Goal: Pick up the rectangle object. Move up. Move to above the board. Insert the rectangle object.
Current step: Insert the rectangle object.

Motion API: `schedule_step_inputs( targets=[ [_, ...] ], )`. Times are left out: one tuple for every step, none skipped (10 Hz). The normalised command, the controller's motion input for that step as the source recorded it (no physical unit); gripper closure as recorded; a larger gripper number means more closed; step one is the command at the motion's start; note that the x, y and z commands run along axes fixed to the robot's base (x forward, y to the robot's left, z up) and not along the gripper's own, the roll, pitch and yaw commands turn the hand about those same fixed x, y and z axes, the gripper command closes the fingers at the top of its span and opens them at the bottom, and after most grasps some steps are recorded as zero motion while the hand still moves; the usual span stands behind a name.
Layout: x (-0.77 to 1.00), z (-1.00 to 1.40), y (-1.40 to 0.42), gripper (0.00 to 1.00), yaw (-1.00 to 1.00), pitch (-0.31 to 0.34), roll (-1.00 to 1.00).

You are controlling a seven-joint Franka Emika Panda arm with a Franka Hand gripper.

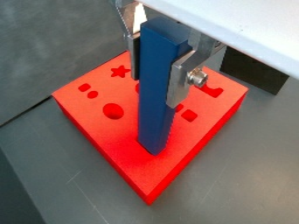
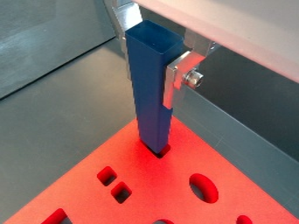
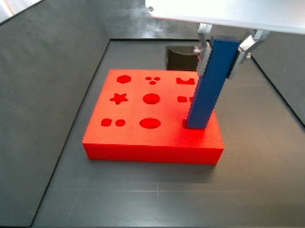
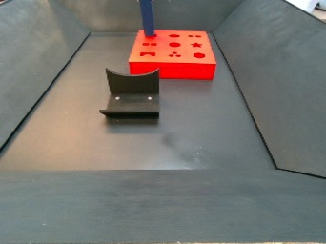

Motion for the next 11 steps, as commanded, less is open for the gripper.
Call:
schedule_step_inputs(
  targets=[
    [-0.12,-0.03,0.0,1.0,0.03,-0.256,-0.03],
    [-0.14,-0.05,0.0,1.0,0.03,-0.309,-0.02],
    [-0.14,-0.06,0.0,1.0,0.04,-0.314,-0.03],
    [-0.14,-0.04,0.0,1.0,0.04,-0.276,-0.02],
    [-0.07,0.0,0.0,1.0,0.02,-0.086,0.0],
    [-0.05,-0.03,0.0,1.0,0.11,-0.044,0.0],
    [-0.1,-0.01,0.0,1.0,0.19,-0.073,0.0],
    [-0.09,-0.04,0.0,1.0,0.23,-0.073,0.0],
    [-0.05,-0.02,0.0,1.0,0.17,-0.054,0.0],
    [-0.03,0.0,0.0,1.0,0.11,-0.039,0.0],
    [-0.03,0.0,0.0,1.0,0.05,-0.011,0.0]
  ],
)
